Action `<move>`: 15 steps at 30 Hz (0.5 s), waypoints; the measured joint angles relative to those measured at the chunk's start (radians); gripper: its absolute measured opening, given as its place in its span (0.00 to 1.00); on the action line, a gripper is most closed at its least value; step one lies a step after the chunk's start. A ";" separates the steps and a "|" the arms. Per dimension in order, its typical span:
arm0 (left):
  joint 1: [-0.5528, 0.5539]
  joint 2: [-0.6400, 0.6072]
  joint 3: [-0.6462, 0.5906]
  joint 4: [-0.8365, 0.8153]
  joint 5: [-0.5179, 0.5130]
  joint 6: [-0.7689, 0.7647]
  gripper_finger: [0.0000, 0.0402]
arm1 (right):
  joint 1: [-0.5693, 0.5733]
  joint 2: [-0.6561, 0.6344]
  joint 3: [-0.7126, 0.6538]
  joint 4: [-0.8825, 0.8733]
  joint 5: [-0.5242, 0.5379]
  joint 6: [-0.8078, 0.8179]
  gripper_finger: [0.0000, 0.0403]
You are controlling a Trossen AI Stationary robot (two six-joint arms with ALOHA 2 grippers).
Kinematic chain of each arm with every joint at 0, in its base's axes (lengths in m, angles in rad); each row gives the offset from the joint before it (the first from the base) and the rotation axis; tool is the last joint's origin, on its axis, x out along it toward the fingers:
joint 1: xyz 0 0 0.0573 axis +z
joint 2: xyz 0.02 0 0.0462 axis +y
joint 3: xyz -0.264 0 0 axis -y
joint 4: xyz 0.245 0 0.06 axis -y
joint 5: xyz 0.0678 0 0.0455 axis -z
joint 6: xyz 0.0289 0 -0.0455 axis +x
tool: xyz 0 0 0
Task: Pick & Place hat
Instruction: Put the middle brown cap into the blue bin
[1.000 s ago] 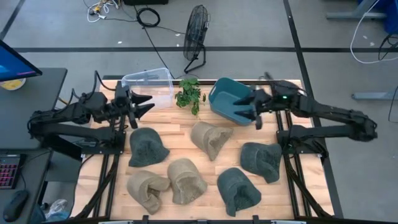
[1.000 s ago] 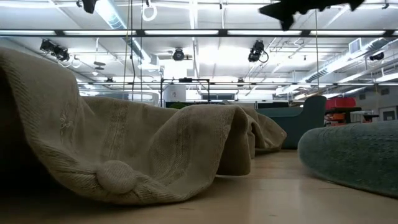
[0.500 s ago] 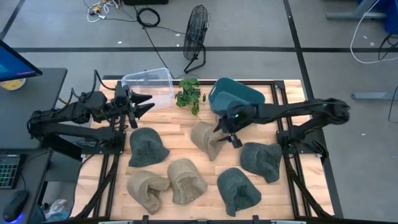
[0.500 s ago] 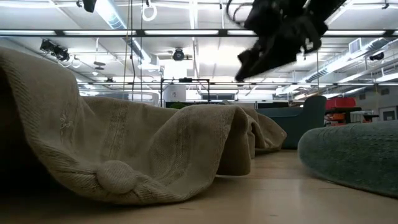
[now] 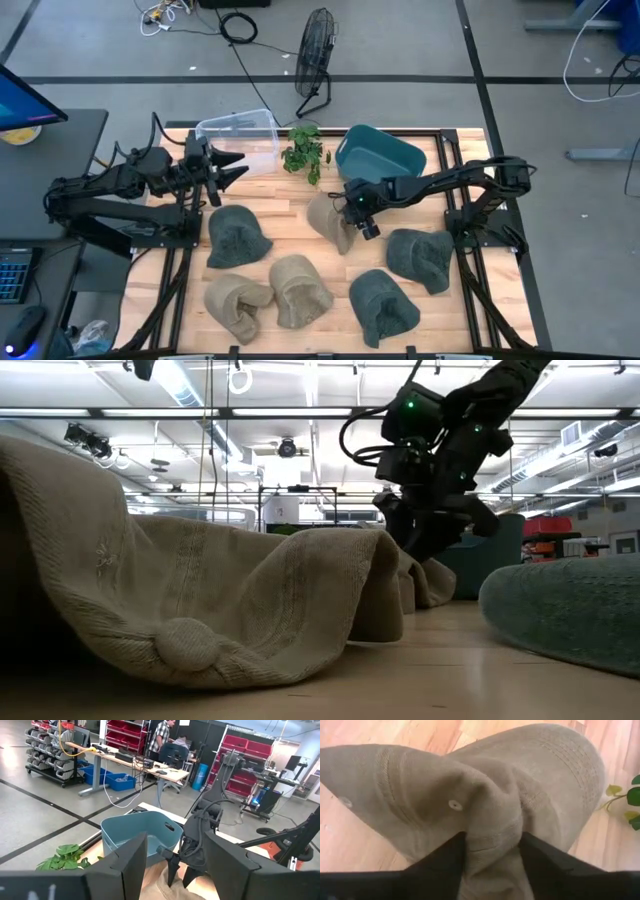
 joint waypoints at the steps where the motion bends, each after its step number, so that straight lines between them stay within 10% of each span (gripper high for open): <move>1: 0.000 0.000 0.000 -0.003 0.000 0.000 0.49 | 0.000 0.000 0.000 0.000 0.000 0.000 0.39; 6: 0.000 0.000 0.000 -0.034 0.000 0.000 0.49 | 0.000 -0.009 0.000 -0.001 -0.002 0.042 0.06; 15: 0.000 0.000 0.000 -0.042 0.000 0.000 0.49 | 0.000 -0.194 0.166 -0.220 -0.040 0.182 0.02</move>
